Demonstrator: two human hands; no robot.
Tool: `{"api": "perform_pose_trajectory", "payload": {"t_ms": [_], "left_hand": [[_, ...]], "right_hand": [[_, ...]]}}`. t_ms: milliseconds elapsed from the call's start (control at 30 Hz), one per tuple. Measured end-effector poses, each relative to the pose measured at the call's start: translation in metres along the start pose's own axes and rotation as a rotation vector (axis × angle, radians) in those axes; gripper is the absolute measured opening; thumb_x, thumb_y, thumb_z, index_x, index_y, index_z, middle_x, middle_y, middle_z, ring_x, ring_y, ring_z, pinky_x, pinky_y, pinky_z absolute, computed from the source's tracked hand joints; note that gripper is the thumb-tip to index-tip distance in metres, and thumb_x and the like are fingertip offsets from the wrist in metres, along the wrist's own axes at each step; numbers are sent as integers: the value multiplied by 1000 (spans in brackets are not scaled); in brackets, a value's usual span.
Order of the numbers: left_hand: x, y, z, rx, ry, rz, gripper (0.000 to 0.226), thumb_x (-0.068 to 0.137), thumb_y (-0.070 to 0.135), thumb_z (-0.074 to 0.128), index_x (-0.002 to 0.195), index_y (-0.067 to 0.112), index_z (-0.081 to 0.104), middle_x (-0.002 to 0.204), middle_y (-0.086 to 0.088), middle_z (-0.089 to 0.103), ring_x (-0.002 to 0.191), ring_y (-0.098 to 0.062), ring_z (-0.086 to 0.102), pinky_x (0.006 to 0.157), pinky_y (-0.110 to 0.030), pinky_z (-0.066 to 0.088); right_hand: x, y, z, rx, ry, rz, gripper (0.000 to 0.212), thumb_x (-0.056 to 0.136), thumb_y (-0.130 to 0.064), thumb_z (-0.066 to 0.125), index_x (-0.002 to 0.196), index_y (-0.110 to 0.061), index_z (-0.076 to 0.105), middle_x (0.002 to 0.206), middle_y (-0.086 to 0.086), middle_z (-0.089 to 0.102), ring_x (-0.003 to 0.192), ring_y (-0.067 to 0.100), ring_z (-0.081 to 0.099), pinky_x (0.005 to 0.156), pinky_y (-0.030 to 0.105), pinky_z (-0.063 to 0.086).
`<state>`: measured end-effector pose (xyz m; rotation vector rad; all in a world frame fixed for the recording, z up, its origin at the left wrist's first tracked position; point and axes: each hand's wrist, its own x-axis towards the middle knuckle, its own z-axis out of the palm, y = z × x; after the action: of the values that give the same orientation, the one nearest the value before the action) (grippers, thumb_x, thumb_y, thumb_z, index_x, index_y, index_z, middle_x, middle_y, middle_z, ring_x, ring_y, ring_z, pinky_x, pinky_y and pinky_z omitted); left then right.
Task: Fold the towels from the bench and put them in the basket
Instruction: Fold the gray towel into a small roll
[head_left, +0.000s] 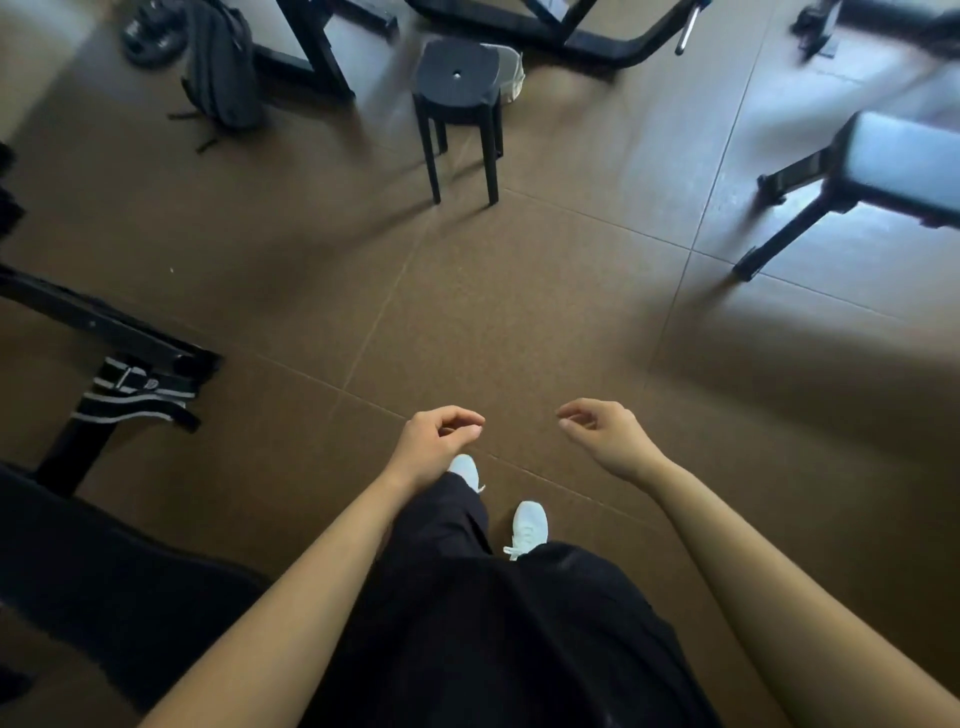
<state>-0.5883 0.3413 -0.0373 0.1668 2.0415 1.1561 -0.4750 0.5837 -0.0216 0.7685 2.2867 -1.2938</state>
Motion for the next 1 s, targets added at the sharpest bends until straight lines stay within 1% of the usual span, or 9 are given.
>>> {"api": "perform_pose_trajectory", "payload": {"t_ms": [133,367,467,533,600,700,800,900,1000], "left_hand": [[78,27,-29,-18,28,-1,13,89,15,71,96,22,80,98,-2,79,99,-25,71,95,-42,54],[217,97,-91,-23,-46,33,11,84,25,73,93,27,79,95,3,79,99,-18,73,97,-37,55],[272,134,-115,8,-81,55,12,87,19,73,96,24,80,96,4,79,101,-18,73,99,-39,55],[309,164,-126,26,-87,66,14,85,25,73,96,23,80,96,3,79,100,-19,73,98,-39,55],[347,196,-133,39,-81,79,20,81,31,71,96,23,80,95,1,79,99,-20,73,97,-39,55],[408,237,-132,69,-98,69,12,84,26,73,95,24,79,96,-1,79,100,-23,73,98,-45,55],[468,279,-122,99,-111,53,15,79,33,70,91,29,78,94,2,79,100,-23,73,98,-45,55],[521,329,-112,150,-126,44,12,91,19,71,100,20,79,98,1,79,102,-22,72,100,-46,54],[569,374,-106,167,-124,48,15,93,20,69,104,19,79,101,1,78,103,-21,71,99,-43,55]], "right_hand": [[72,-35,-32,-19,-1,15,22,98,-28,62,115,-18,73,104,-2,72,99,14,65,88,28,48],[195,-113,-87,-5,53,47,19,99,-29,62,113,-21,73,102,-2,72,94,13,64,84,28,47],[239,-144,-113,17,83,49,22,99,-28,61,115,-19,72,103,-2,71,97,14,65,89,32,51],[269,-157,-134,84,125,65,21,97,-26,63,114,-19,74,101,-1,73,95,15,66,90,32,53],[299,-164,-156,139,140,92,19,96,-24,64,111,-20,75,98,-1,74,93,16,68,89,32,53],[347,-161,-194,193,147,122,16,95,-24,64,107,-24,75,95,-3,74,90,15,69,86,32,54],[399,-154,-240,227,167,155,15,94,-23,64,104,-26,75,91,-3,75,89,18,70,86,34,54],[451,-151,-293,194,178,168,15,94,-22,65,105,-21,75,89,-2,73,89,18,69,86,35,54],[500,-156,-348,169,169,146,14,94,-24,64,103,-22,74,91,-2,72,89,18,68,82,30,51]]}}
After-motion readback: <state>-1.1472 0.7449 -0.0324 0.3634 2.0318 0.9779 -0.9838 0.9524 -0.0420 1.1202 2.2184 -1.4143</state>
